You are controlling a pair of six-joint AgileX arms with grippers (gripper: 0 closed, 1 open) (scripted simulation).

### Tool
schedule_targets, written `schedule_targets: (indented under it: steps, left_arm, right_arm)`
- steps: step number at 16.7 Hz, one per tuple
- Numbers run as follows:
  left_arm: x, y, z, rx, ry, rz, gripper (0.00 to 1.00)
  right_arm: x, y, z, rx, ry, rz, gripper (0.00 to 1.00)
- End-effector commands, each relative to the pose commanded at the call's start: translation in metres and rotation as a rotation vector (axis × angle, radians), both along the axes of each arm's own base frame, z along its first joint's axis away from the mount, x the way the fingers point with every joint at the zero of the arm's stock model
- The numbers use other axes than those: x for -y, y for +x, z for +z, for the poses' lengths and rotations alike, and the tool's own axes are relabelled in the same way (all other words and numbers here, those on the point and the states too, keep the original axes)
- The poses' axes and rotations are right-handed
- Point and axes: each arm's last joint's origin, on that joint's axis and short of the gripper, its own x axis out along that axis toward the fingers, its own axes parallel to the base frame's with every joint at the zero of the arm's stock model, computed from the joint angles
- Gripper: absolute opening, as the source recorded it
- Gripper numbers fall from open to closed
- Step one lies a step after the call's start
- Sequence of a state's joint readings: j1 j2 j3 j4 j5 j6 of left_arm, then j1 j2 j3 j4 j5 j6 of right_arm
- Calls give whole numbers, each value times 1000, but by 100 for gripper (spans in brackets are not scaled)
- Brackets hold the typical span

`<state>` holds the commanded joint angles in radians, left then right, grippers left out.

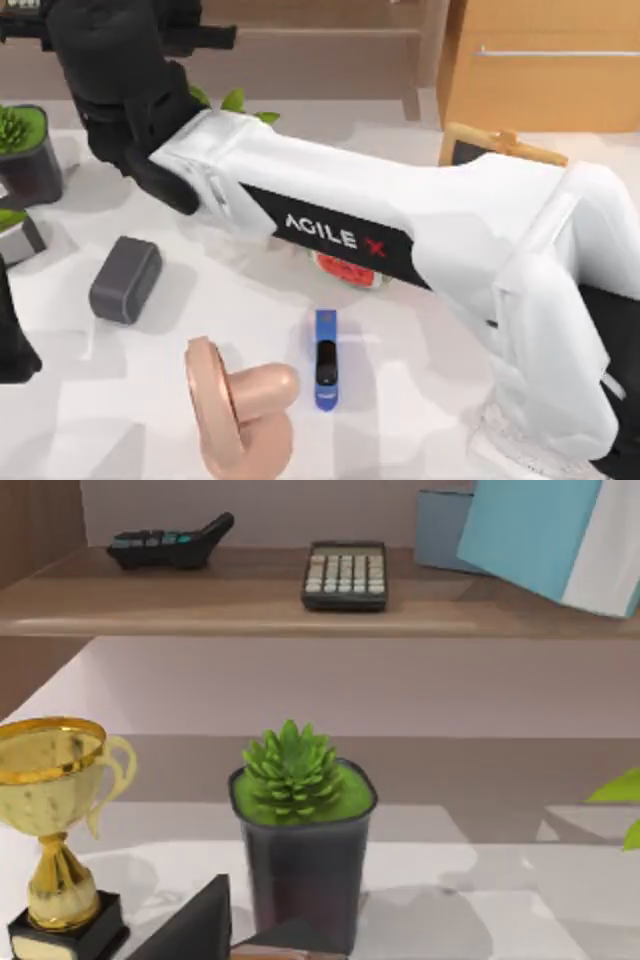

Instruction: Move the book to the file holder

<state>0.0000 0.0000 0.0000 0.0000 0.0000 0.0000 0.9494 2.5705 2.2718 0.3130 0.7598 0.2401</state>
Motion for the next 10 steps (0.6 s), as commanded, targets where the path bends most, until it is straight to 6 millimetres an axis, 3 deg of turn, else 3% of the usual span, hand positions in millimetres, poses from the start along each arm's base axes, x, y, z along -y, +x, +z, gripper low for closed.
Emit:
schedule_targets:
  steps: [2, 3, 4, 6, 8, 10]
  left_arm:
    - [0, 0, 0, 0, 0, 0, 100]
    - [0, 0, 0, 0, 0, 0, 100]
    - [0, 0, 0, 0, 0, 0, 100]
    - [0, 0, 0, 0, 0, 0, 100]
    - [0, 0, 0, 0, 0, 0, 100]
    - [0, 0, 0, 0, 0, 0, 100]
  right_arm:
    - [-41, -53, 11, -33, 174, 156, 0]
    - [-57, -83, 28, -49, 296, 244, 0]
    - [-70, -115, 52, -66, 435, 338, 0]
    - [-77, -182, 120, -111, 768, 548, 0]
    - [-53, -249, 205, -179, 1145, 787, 0]
    - [7, -310, 294, -273, 1541, 1052, 0]
